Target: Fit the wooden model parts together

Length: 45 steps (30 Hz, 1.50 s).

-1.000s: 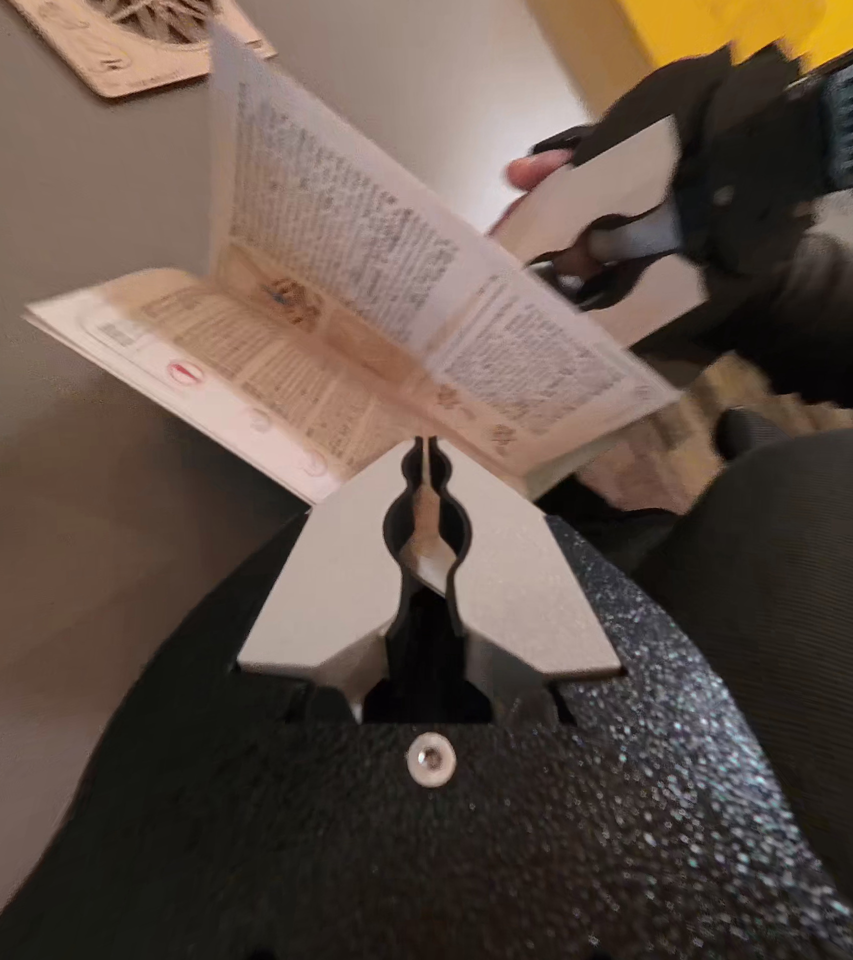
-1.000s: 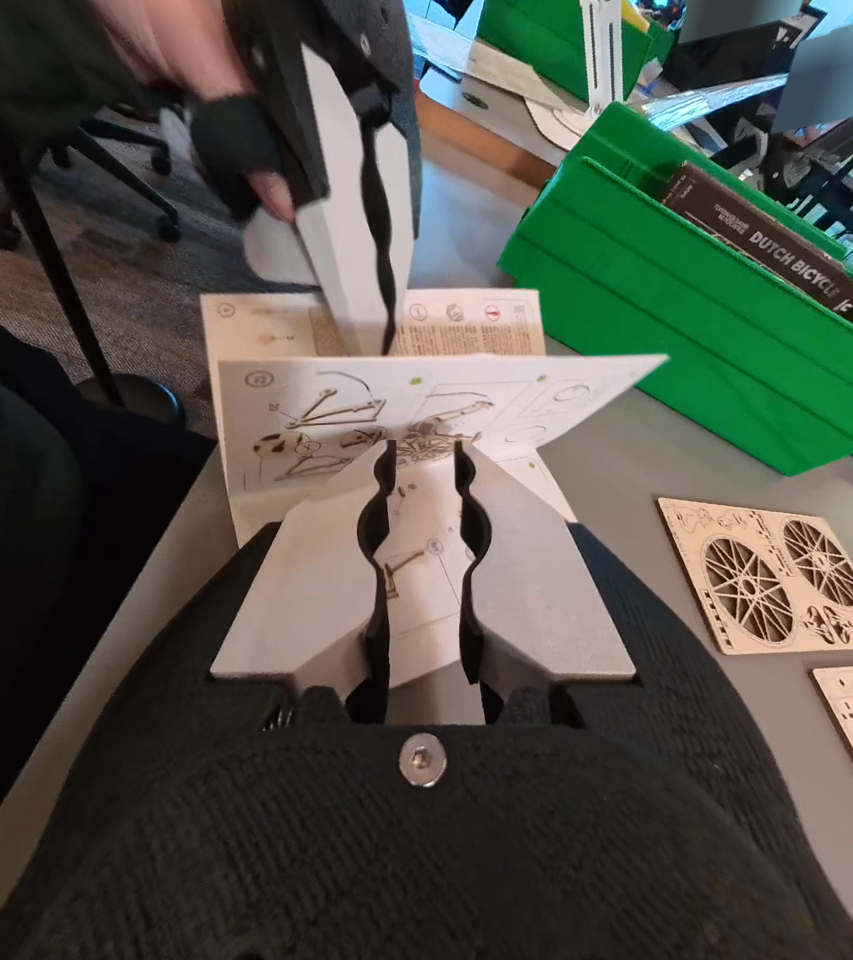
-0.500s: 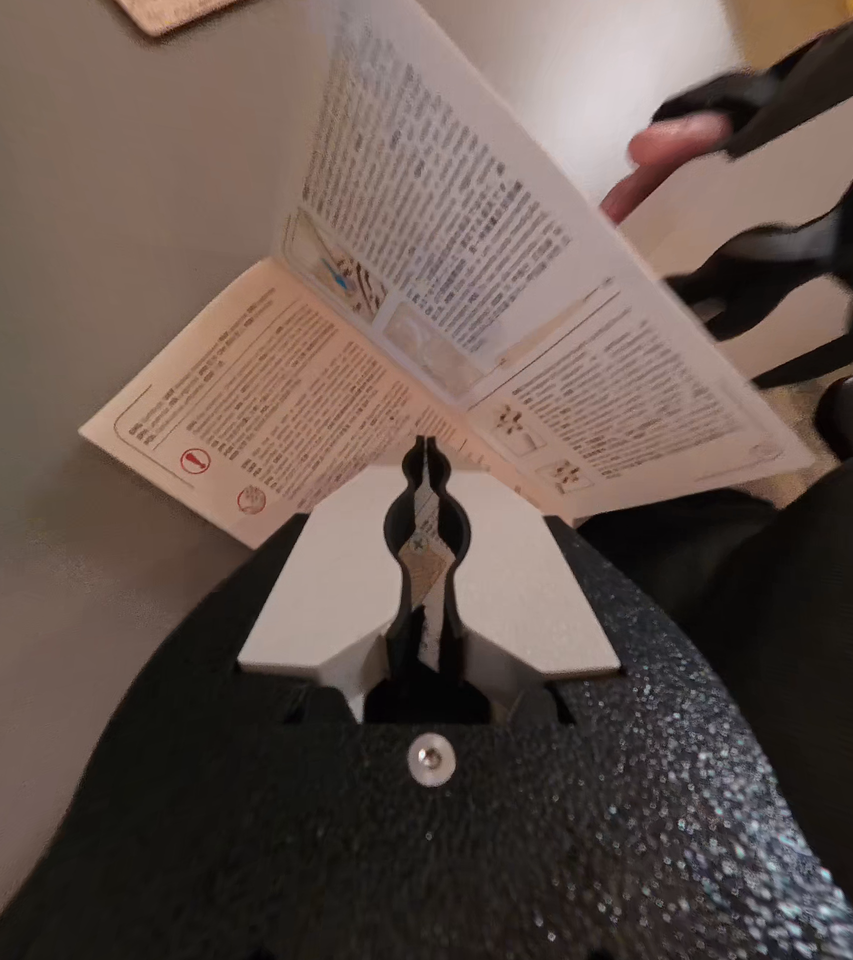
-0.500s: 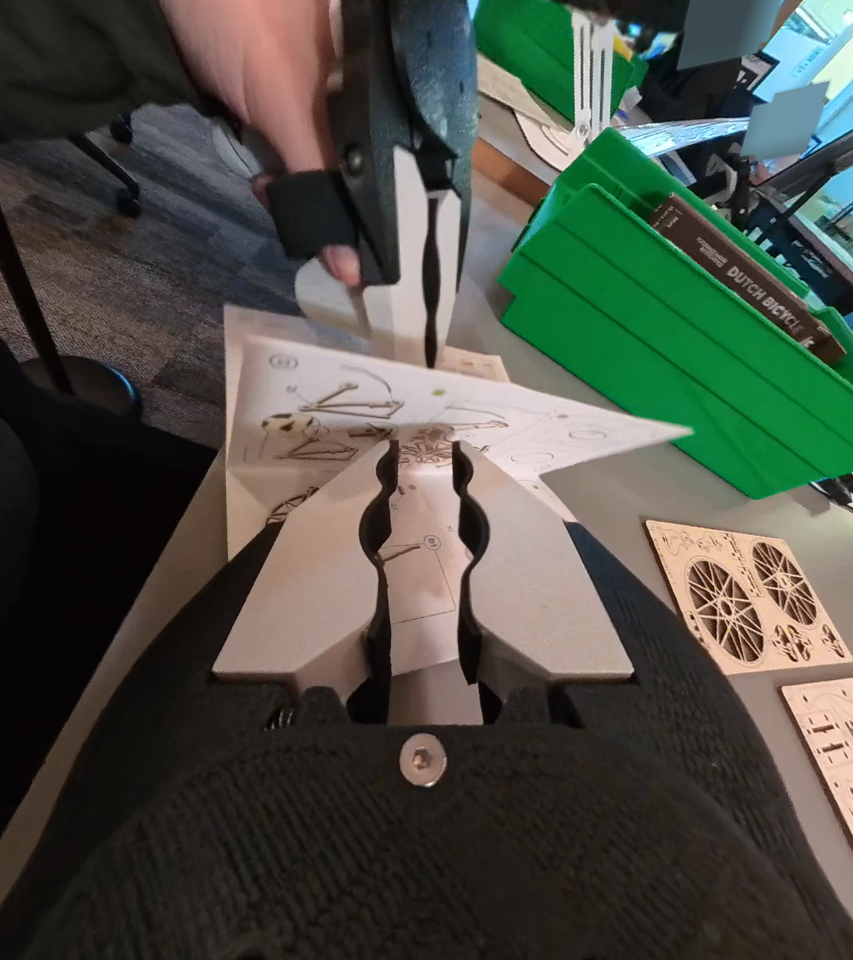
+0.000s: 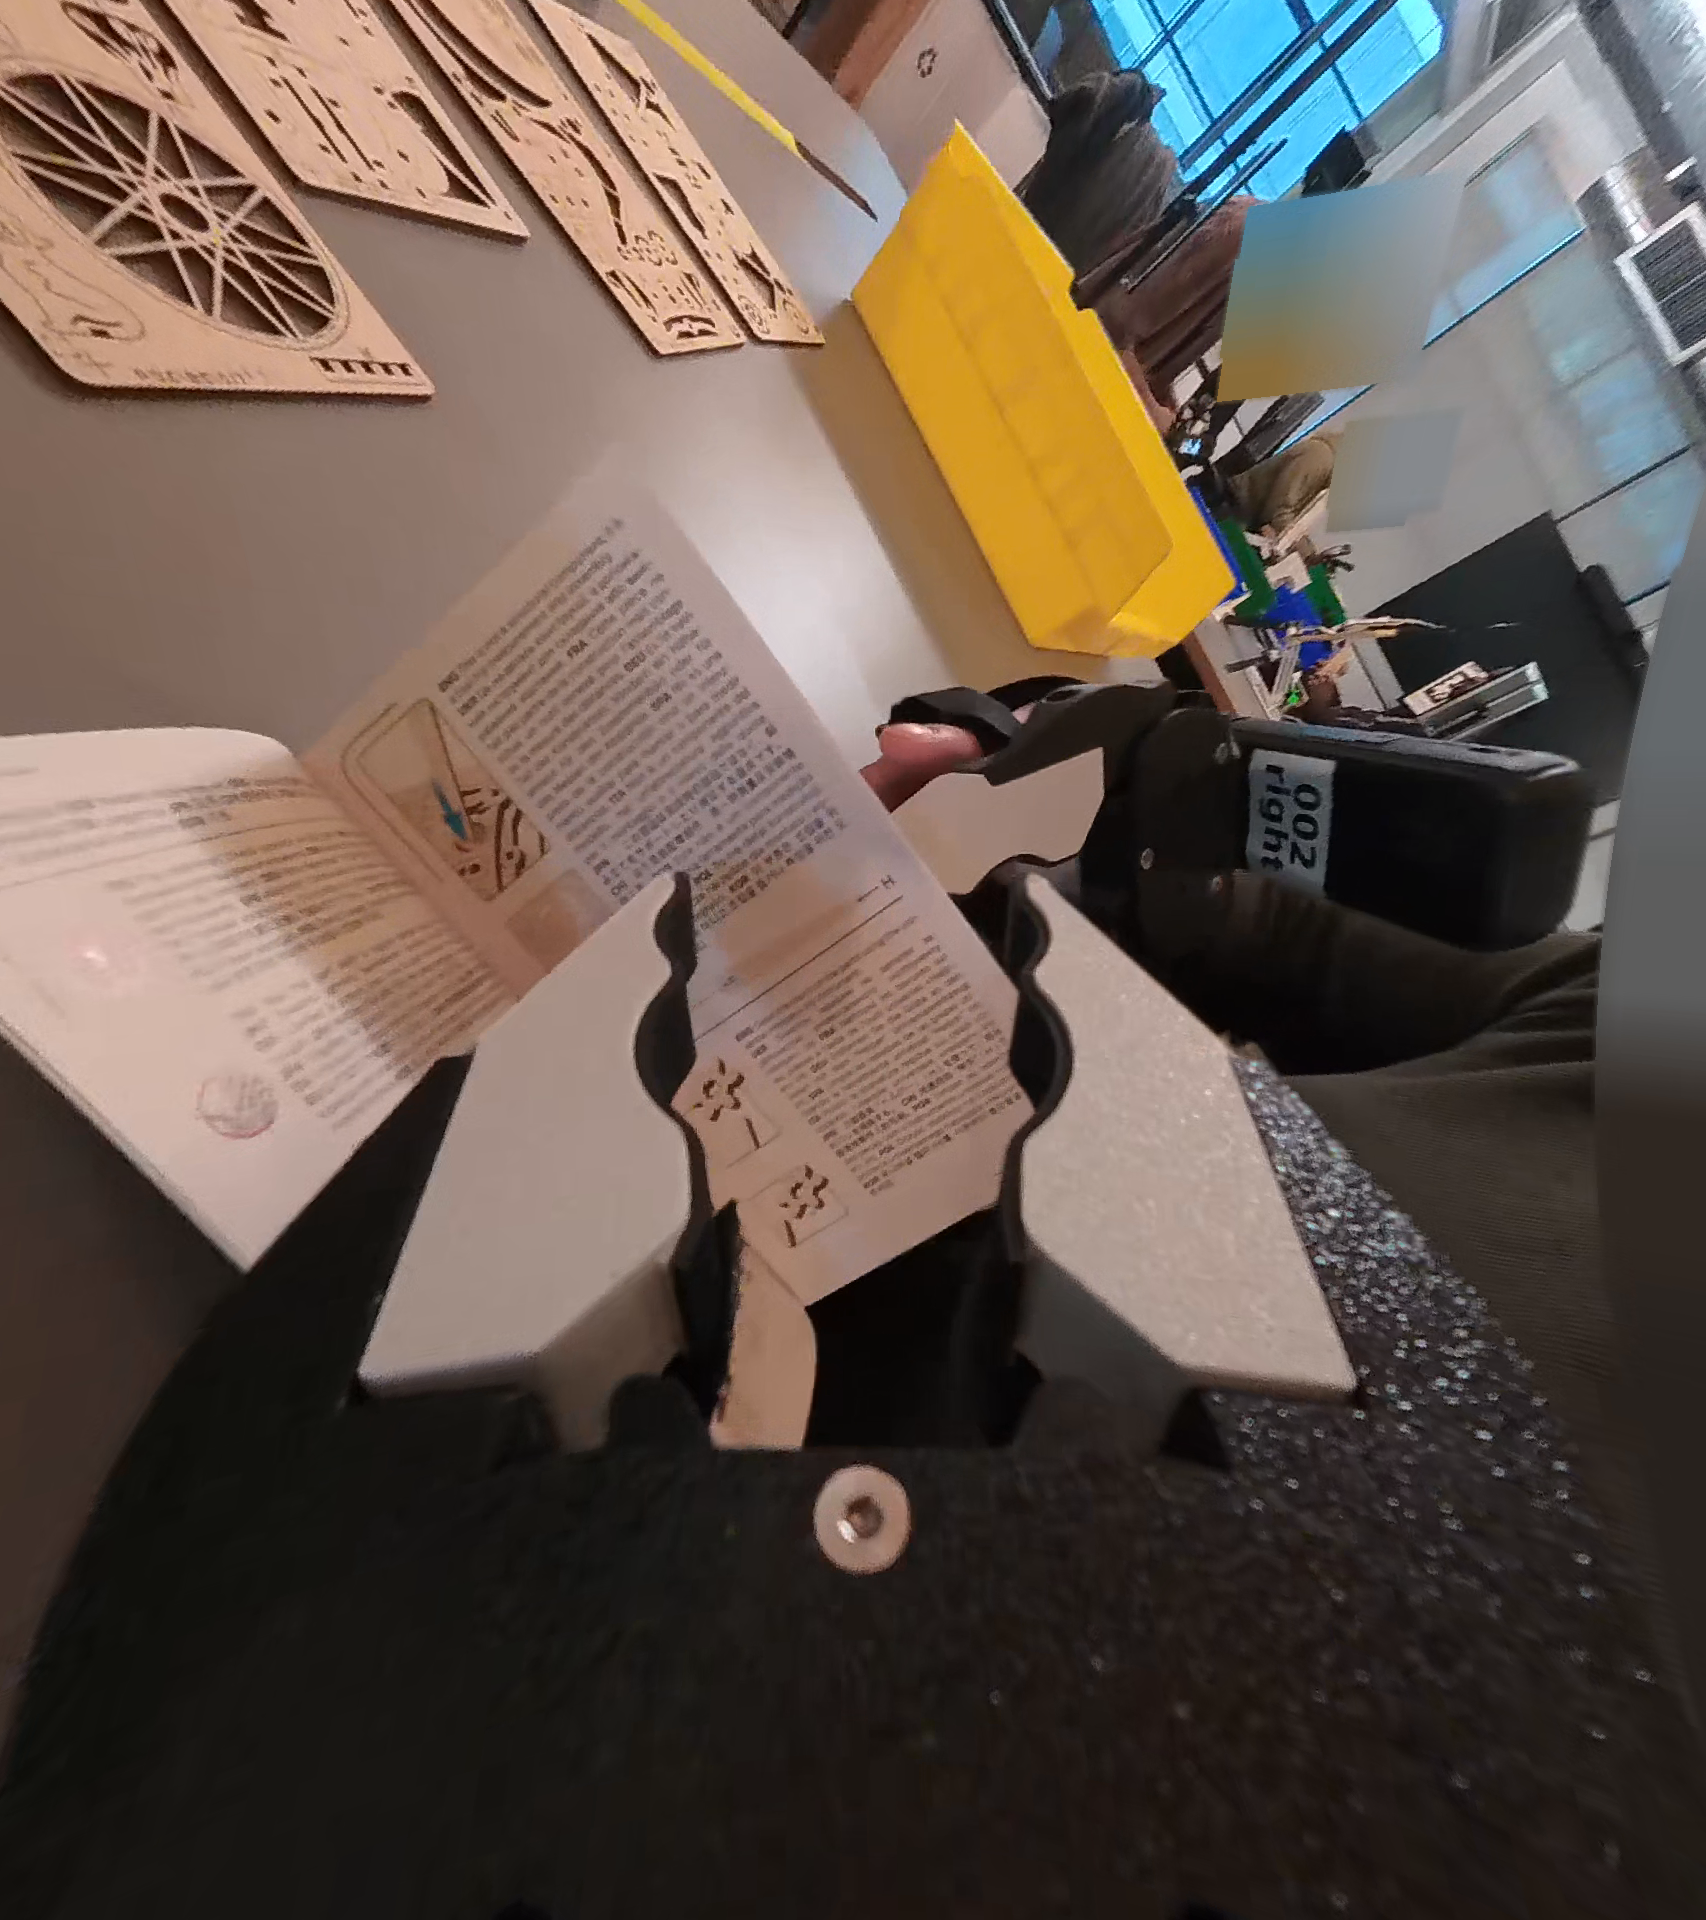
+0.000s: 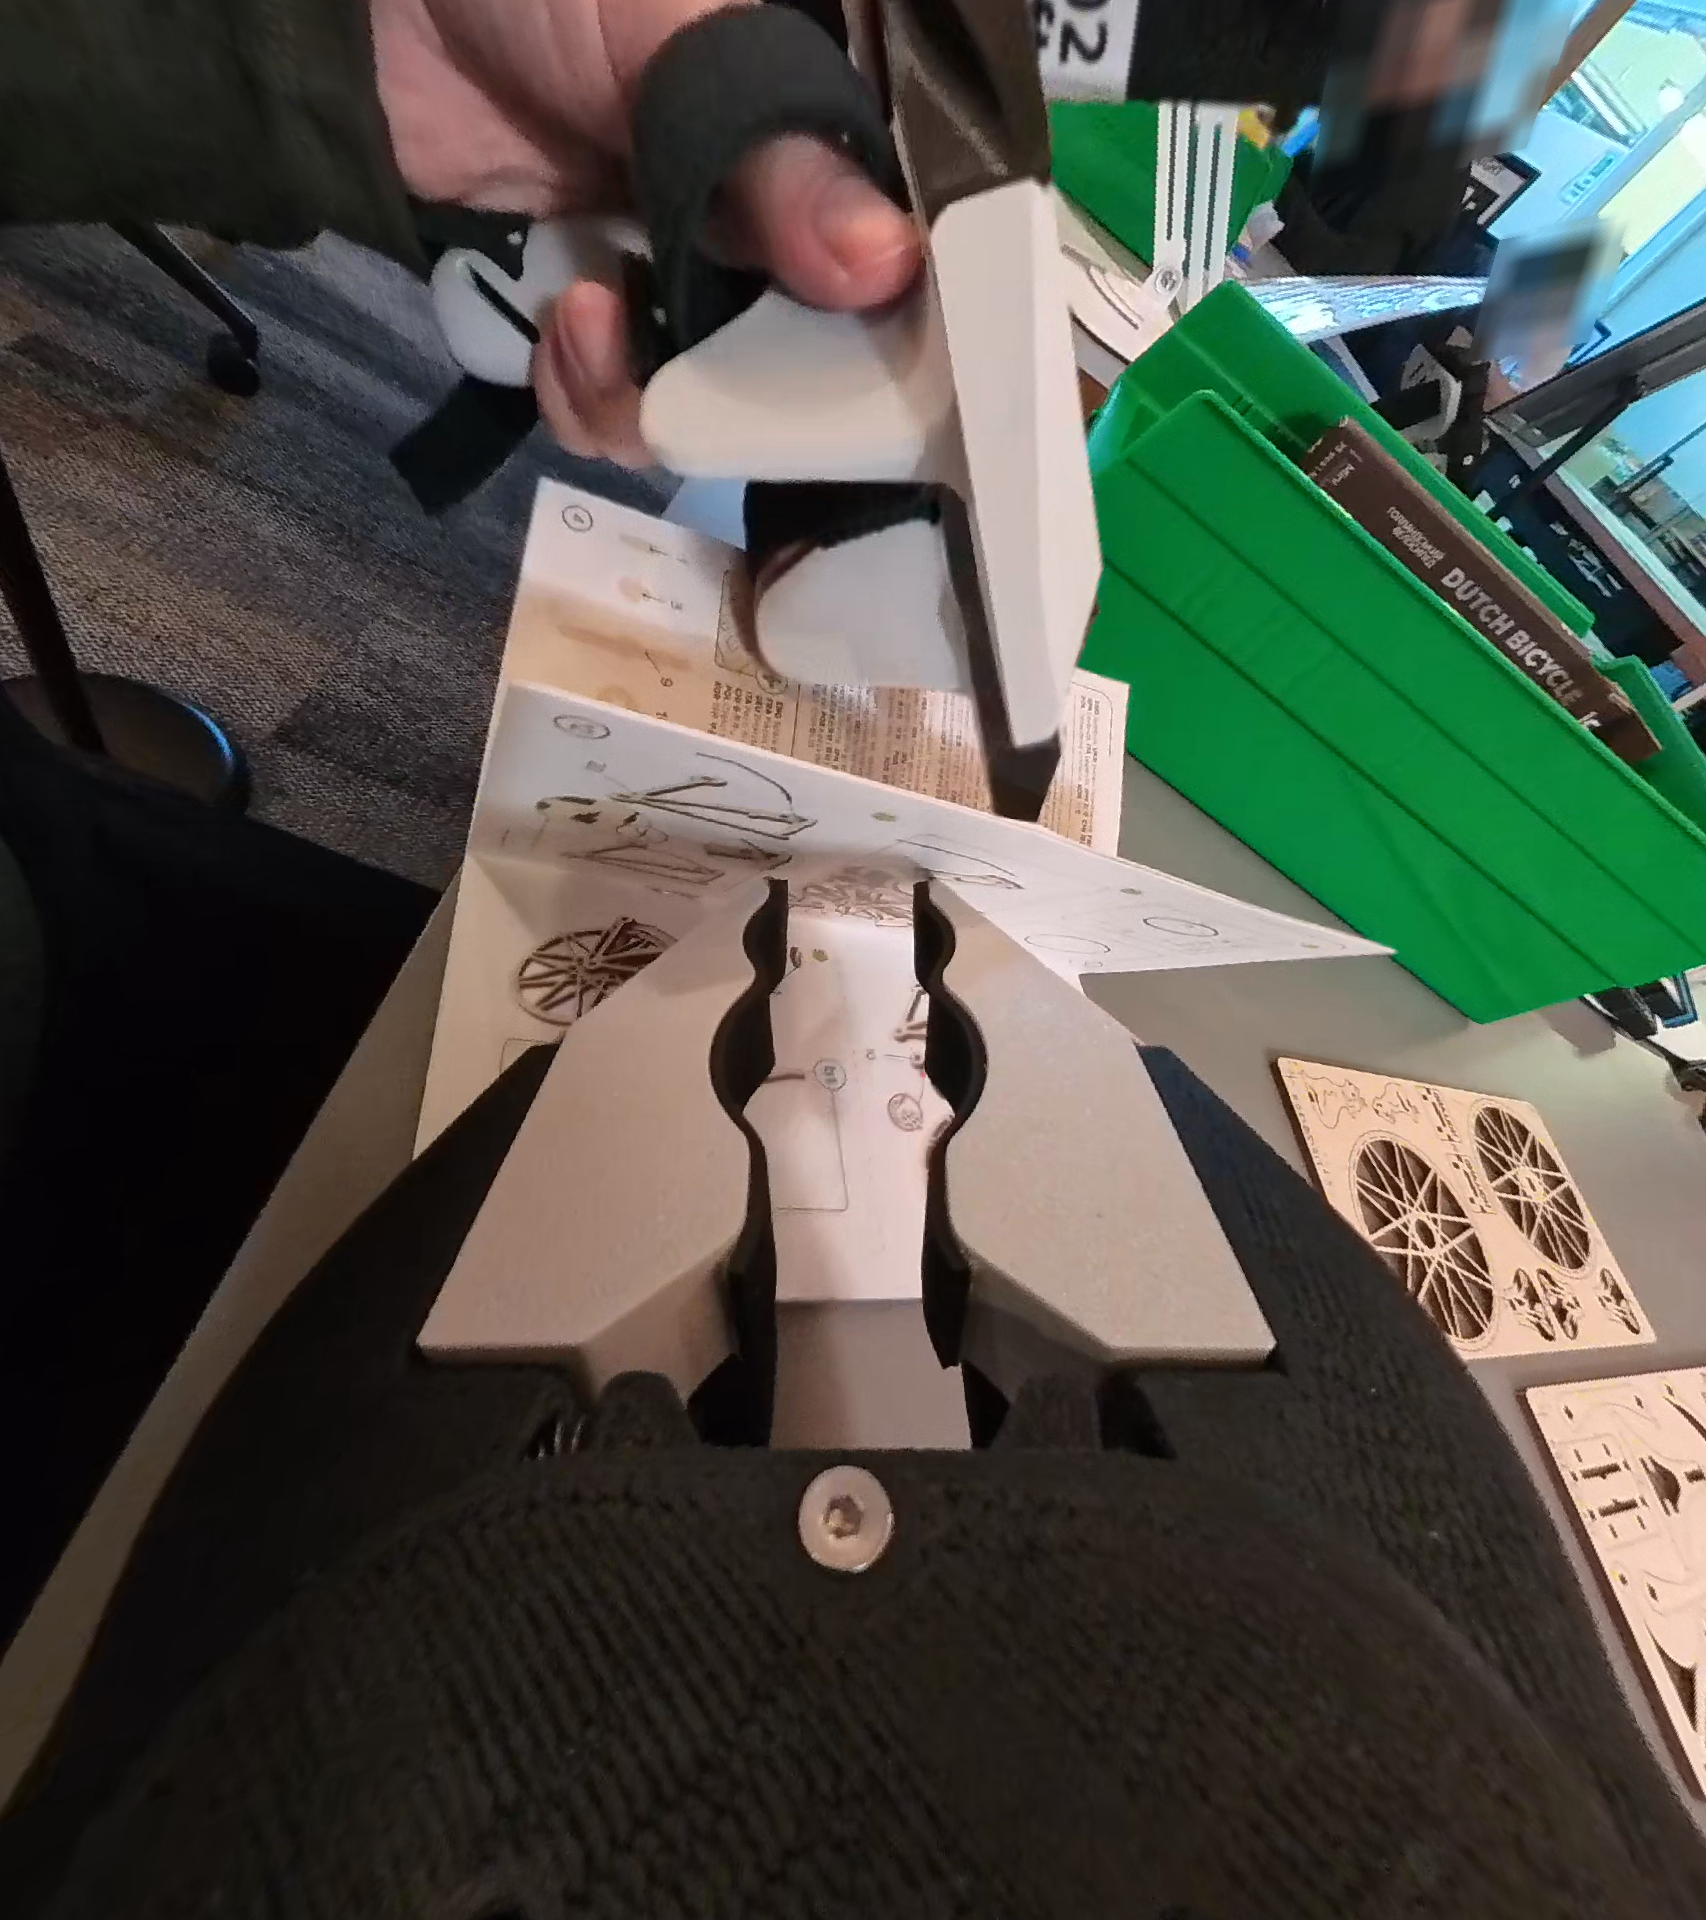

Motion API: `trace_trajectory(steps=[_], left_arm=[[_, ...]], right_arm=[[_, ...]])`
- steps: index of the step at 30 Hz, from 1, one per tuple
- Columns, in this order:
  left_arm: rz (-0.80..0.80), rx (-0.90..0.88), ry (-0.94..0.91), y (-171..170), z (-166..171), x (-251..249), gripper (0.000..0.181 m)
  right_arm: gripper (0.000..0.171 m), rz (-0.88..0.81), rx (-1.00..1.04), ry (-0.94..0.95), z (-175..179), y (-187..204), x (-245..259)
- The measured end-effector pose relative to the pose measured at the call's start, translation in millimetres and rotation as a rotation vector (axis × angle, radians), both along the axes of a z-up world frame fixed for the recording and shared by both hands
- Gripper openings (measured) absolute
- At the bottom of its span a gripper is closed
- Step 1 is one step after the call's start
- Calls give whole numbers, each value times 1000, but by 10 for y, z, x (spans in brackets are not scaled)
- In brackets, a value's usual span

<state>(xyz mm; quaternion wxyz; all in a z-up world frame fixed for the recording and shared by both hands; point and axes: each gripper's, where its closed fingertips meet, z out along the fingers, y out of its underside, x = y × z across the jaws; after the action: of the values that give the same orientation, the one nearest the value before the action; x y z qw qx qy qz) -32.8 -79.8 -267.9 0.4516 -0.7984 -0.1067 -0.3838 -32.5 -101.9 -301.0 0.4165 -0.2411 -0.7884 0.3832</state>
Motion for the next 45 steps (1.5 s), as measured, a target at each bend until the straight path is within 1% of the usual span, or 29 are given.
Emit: trace_trajectory(steps=[3, 5, 9, 23, 29, 32, 34, 37, 39, 42, 44, 45], left_arm=[[-4, -23, -10, 32, -70, 19, 62], [-4, -39, -4, 51, -115, 21, 56], [-3, -39, -28, 75, -118, 11, 53], [-49, -28, -207, 44, -120, -4, 43], [-56, -10, -214, 23, -95, -14, 28], [-58, 15, -193, 13, -60, -14, 14], [-57, 39, -172, 7, -30, -22, 1], [-52, 69, -126, -2, -12, -40, 0], [-47, 83, -101, -8, -4, -49, 0], [-27, 98, -80, -18, 6, -92, 0], [-11, 113, -82, -24, 25, -123, 0], [-3, 122, -87, -27, 35, -138, 0]], right_arm=[[23, 3, 7, 6, 0, -8, 2], [23, 6, 14, 9, -5, -15, 5], [23, 10, 25, 11, -16, -23, 9], [22, 15, 35, 7, -28, -17, 15], [22, -1, 23, 10, -13, 34, 4], [22, -11, 17, 10, -6, 62, 0], [22, -13, 16, 10, -5, 71, 1], [22, -18, 18, 9, -8, 85, 1], [23, -45, 25, 5, -14, 144, -13], [23, -170, 24, 13, 25, 390, -86], [21, -250, -1, 108, 206, 544, -122], [20, -246, -6, 163, 315, 543, -110]])
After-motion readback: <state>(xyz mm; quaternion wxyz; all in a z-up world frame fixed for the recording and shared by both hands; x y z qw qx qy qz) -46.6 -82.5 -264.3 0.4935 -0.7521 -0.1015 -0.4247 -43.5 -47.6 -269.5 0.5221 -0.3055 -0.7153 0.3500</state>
